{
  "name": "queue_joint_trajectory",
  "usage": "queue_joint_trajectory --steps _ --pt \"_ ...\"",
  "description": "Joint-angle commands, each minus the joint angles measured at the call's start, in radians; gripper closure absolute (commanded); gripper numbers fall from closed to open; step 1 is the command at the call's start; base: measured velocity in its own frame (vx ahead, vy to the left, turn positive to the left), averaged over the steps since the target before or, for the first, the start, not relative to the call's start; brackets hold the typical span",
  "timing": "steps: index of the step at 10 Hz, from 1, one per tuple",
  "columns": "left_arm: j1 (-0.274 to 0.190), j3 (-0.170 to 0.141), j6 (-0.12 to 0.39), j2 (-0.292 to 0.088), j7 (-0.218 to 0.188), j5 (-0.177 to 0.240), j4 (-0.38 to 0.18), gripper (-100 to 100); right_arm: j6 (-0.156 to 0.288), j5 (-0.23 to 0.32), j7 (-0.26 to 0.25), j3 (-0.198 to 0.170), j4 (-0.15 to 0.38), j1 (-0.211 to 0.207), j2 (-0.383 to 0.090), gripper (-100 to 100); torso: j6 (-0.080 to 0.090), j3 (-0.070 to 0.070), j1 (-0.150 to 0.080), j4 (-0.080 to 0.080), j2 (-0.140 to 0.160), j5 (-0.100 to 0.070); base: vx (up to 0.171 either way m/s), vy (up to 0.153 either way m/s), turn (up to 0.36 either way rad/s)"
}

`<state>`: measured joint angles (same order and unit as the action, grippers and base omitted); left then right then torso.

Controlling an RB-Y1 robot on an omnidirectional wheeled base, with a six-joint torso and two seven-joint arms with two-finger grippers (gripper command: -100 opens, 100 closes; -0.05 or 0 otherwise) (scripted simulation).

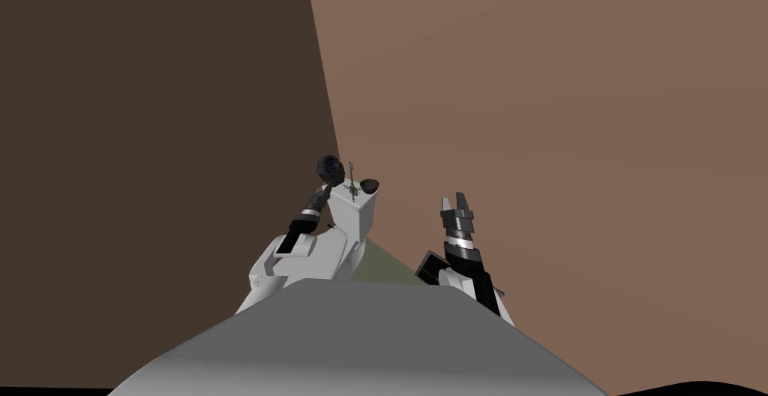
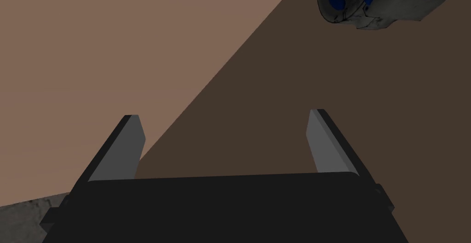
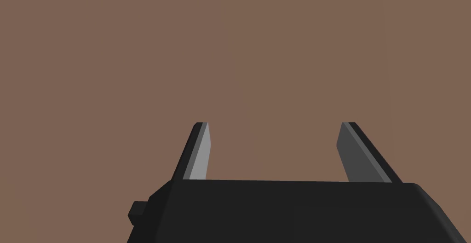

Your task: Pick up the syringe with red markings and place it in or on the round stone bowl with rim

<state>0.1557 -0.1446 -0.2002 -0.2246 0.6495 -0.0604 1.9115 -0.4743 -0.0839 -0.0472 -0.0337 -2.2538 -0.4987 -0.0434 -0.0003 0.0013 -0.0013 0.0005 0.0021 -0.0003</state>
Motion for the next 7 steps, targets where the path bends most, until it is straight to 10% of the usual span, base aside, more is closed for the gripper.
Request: queue_joint_trajectory --steps 1,7 --pt "-0.027 -0.010 0.024 0.001 0.050 -0.013 -0.028 -100 0.000 0.000 0.000 0.000 0.000 0.000 0.000 0 0.000 0.000 0.000 0.000 0.000 0.000 -0.030 -0.022 -0.051" --pt "-0.103 -0.034 0.082 0.008 0.176 -0.047 -0.111 -100 0.000 0.000 0.000 0.000 0.000 0.000 0.000 0 0.000 0.000 -0.001 0.000 -0.001 0.000 -0.028 -0.024 -0.042"
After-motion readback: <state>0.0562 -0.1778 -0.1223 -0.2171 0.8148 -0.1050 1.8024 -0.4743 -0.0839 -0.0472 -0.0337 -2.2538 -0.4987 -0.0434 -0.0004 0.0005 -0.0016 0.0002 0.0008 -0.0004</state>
